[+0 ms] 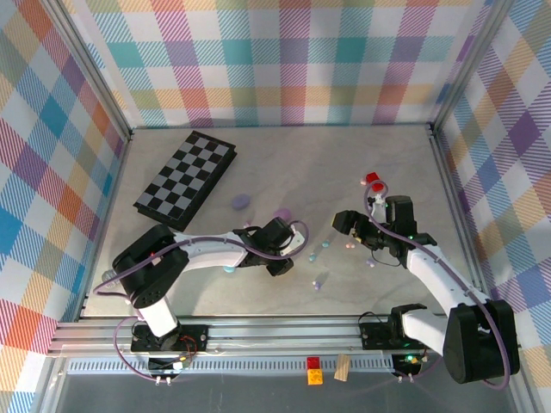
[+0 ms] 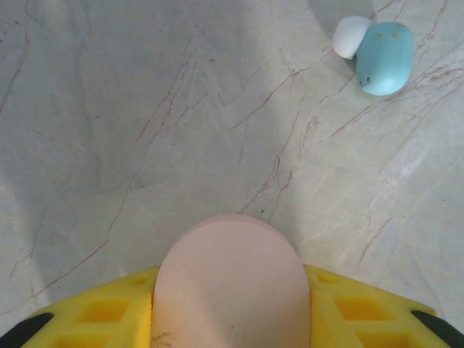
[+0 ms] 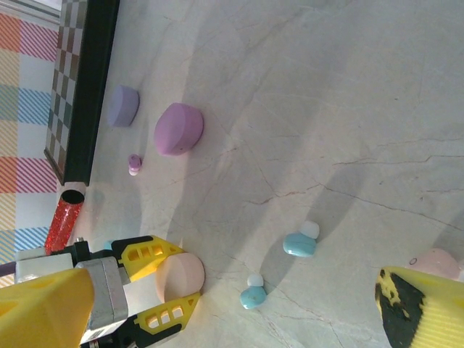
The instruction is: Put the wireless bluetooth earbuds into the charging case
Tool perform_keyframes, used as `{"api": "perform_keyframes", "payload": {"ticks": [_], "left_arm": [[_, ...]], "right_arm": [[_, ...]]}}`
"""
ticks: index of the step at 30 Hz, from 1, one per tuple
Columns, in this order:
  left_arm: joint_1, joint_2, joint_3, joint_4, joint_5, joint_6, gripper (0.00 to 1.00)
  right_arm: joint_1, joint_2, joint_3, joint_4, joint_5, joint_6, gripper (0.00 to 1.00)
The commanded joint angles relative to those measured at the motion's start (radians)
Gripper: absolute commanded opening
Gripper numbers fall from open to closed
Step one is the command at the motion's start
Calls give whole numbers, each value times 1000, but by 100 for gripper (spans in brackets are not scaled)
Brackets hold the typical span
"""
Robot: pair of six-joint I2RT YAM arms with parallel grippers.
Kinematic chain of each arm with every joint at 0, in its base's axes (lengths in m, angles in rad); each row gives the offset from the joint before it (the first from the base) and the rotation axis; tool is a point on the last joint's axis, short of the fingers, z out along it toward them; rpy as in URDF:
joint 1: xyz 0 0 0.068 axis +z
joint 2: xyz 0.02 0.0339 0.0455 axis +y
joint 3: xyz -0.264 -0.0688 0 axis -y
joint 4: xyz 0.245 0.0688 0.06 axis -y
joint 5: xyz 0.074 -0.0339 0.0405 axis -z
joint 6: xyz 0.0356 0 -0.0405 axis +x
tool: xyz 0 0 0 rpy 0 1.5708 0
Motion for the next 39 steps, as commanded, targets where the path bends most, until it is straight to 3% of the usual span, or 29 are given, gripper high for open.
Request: {"api": "perform_keyframes", "payload": {"ticks": [1, 8, 15, 22, 30, 34, 39], "left_arm": [[-11, -40, -21, -8, 27, 4, 38], [-11, -78, -35, 128, 49, 29, 37], [-8, -160, -88, 305, 77, 47, 37], [-3, -213, -96, 399, 201, 75, 36], [-3, -232, -85, 475, 258, 88, 36], [-3, -253, -84, 478, 259, 84, 36], [-2, -274, -89, 471, 241, 87, 36]], "right_arm": [[7, -4, 28, 6, 5, 4, 99], [7, -7, 21, 141, -104, 120, 99], [6, 5, 95, -17, -225, 72, 99], [18, 93, 120, -4, -487, 49, 99], [119, 165, 163, -76, -536, -41, 100], [142, 211, 160, -61, -557, -23, 91], [147, 224, 178, -78, -570, -31, 64]]}}
